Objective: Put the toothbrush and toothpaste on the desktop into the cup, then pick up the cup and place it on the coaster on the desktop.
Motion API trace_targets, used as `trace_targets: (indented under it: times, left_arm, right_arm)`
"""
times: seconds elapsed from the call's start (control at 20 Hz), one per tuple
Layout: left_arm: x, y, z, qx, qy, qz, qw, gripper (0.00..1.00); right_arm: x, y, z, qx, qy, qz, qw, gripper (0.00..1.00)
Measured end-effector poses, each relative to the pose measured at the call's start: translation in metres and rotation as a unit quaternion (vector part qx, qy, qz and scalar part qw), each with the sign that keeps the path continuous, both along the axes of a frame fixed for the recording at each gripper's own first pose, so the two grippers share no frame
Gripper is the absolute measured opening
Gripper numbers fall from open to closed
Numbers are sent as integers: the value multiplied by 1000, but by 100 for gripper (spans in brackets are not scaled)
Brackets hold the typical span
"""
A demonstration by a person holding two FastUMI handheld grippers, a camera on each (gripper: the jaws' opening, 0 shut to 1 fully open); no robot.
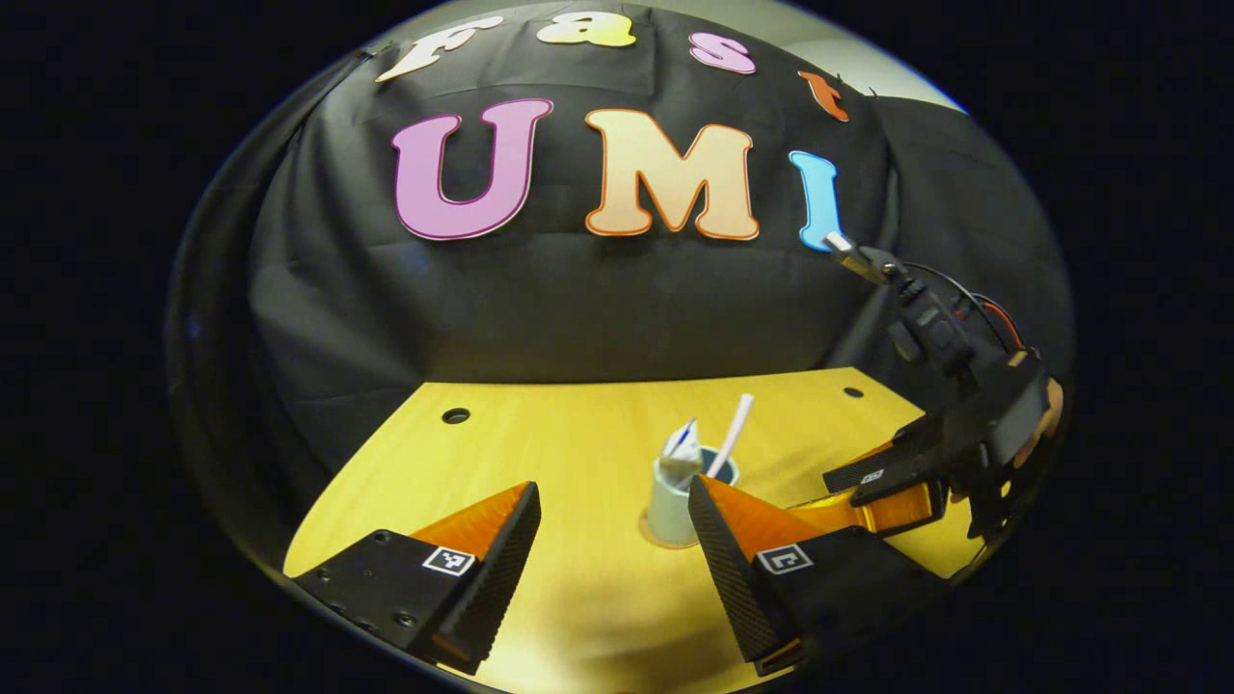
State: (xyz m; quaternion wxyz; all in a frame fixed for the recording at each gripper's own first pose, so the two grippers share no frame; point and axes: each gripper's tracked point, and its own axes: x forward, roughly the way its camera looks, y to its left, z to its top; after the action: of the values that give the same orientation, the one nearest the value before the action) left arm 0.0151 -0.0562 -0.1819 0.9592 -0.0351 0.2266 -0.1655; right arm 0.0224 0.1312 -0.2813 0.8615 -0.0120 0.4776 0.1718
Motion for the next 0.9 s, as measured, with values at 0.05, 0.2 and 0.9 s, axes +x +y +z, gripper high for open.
trace_targets:
  times: [0.05,0.2,0.9]
  left_arm:
    - [-2,-12,4,-5,-1,1,1000,90]
    - [-4,-40,22,-12,-10,11,1000,90]
    - [-23,-51,110,-11,-102,60,993,93]
  right_arm:
    - [2,-17,15,3,-30,-9,999,99]
    - [10,-63,57,19,-123,-45,991,95]
    - [0,-155,188,78,-340,-183,919,99]
